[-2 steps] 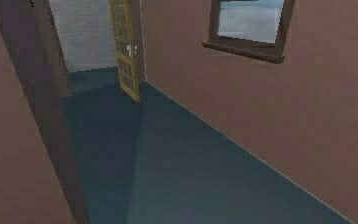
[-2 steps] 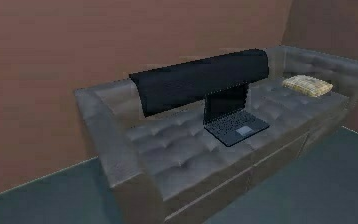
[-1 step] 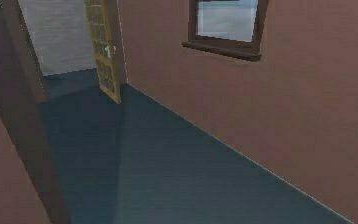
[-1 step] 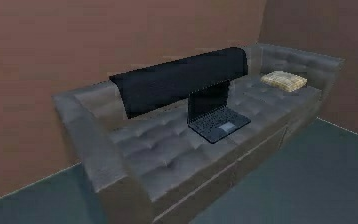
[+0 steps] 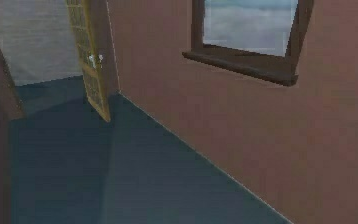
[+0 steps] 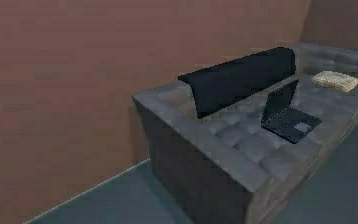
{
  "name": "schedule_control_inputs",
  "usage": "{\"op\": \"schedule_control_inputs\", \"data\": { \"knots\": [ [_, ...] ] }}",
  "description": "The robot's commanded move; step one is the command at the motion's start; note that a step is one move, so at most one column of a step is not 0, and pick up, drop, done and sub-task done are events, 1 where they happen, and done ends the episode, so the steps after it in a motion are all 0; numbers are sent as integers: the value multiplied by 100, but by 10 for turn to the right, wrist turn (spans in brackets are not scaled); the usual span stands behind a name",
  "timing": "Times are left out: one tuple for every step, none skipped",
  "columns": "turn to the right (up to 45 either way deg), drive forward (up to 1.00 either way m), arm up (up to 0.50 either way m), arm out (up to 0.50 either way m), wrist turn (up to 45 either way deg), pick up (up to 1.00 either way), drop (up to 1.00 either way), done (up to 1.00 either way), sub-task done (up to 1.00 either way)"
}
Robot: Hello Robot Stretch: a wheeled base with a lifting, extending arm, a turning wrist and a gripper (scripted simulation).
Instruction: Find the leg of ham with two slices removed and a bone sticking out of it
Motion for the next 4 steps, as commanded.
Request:
{"op": "schedule_control_inputs", "data": {
  "knots": [
    [-300,0,0,0,0,0,0,0,0],
    [0,100,0,0,0,0,0,0,0],
    [-30,0,0,0,0,0,0,0,0],
    [0,100,0,0,0,0,0,0,0]
  ]
}}
